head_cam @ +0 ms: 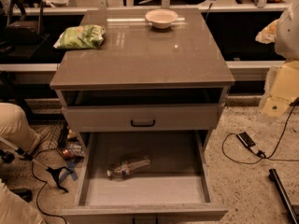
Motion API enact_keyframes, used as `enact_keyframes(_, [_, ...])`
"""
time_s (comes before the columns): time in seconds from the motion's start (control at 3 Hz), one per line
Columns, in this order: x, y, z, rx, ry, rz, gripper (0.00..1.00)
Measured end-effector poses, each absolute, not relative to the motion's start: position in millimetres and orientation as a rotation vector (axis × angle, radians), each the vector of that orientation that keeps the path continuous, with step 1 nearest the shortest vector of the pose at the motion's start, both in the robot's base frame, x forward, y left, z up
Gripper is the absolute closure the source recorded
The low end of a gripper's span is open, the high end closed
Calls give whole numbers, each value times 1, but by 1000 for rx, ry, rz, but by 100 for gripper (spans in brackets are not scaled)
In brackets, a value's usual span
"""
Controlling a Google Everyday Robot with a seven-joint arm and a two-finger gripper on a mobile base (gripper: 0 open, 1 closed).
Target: Pick water bottle from middle drawer and place on counter
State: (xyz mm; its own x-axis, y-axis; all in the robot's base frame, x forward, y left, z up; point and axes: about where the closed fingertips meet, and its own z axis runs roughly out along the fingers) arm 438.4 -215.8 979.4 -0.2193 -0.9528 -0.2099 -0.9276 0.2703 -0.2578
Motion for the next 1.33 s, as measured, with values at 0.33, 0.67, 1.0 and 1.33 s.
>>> enact_keyframes(0.33, [438,-216,979,-1718,2223,-109,0])
enact_keyframes(0.67, [443,-207,966,-1733,2233,-99,0])
enact_keyframes(1.0, [453,-181,904,-1775,2199,68,0])
enact_keyframes(1.33, [454,-127,825,-1798,2107,299,0])
